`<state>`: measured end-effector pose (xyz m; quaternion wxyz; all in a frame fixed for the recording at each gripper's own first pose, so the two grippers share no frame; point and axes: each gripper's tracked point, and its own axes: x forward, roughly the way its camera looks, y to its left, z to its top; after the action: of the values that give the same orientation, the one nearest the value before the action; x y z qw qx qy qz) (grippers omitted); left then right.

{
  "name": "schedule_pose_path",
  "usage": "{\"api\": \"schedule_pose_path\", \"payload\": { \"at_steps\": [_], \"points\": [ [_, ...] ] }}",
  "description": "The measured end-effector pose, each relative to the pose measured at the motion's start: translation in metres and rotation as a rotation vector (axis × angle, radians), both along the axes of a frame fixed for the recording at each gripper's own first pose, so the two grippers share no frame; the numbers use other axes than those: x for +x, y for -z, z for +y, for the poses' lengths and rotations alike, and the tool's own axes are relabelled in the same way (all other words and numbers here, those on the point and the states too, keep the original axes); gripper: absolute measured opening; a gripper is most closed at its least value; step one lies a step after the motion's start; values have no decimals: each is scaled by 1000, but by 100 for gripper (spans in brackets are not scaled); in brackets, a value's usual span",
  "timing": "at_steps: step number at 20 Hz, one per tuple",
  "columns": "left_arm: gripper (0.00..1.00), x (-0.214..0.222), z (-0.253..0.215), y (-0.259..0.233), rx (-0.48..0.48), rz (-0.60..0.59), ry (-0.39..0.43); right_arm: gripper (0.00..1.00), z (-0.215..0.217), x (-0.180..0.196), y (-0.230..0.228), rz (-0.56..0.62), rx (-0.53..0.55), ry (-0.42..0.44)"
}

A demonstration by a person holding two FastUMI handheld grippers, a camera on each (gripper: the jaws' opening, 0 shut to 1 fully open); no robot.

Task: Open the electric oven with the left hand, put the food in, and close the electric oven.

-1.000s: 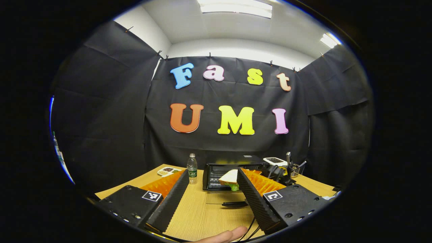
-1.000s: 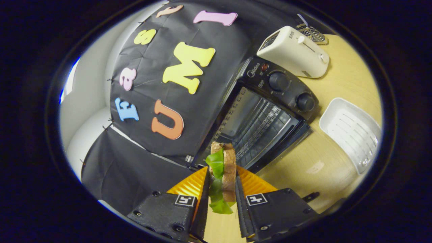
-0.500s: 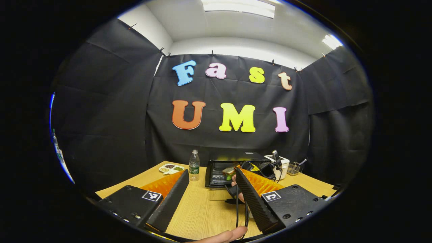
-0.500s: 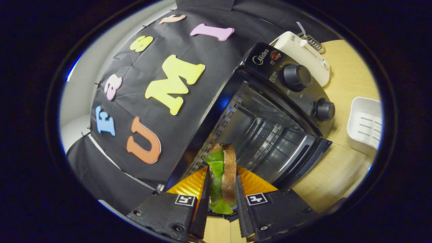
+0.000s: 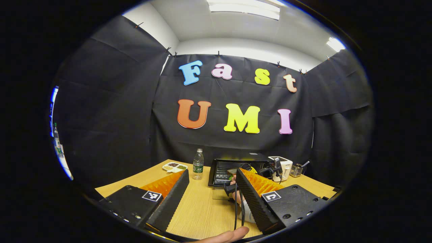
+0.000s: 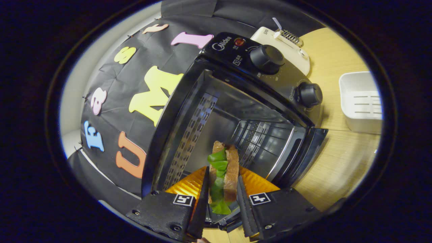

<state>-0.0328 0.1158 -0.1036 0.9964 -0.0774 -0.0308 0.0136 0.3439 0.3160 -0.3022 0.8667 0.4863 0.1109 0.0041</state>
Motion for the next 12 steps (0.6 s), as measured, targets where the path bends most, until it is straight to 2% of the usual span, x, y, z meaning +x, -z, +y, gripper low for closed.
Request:
{"api": "schedule_pose_path", "payload": {
  "at_steps": [1, 2, 3, 4, 5, 6, 7, 8, 11, 12],
  "points": [
    [92, 0, 3, -1, -2, -1, 0, 36, 2, -2, 3, 17, -38, -5],
    [92, 0, 2, -1, -1, -2, 2, 37, 3, -3, 5, 23, -79, -7],
    [92, -1, 3, -1, 5, -5, -5, 53, 5, -4, 7, 36, -115, -15],
    [92, 0, 8, 0, 18, -6, -23, 44, 7, -3, 11, 45, -156, -24],
    [92, 2, 13, 2, 34, -1, -46, 47, 9, -3, 10, 42, -198, -33],
    [92, 2, 14, 7, 47, 9, -60, 64, 10, -3, 9, 38, -244, -47],
    [92, 5, 11, 9, 55, 17, -63, 52, 12, -3, 11, 38, -304, -62],
    [92, 5, 8, 11, 58, 26, -61, 68, 13, -4, 10, 32, -363, -81],
    [92, 9, 2, 15, 58, 44, -47, 72, 22, -5, 7, 37, -505, -153],
    [92, 10, 5, 16, 67, 46, -56, 77, 24, -4, 8, 42, -565, -182]
  ]
}}
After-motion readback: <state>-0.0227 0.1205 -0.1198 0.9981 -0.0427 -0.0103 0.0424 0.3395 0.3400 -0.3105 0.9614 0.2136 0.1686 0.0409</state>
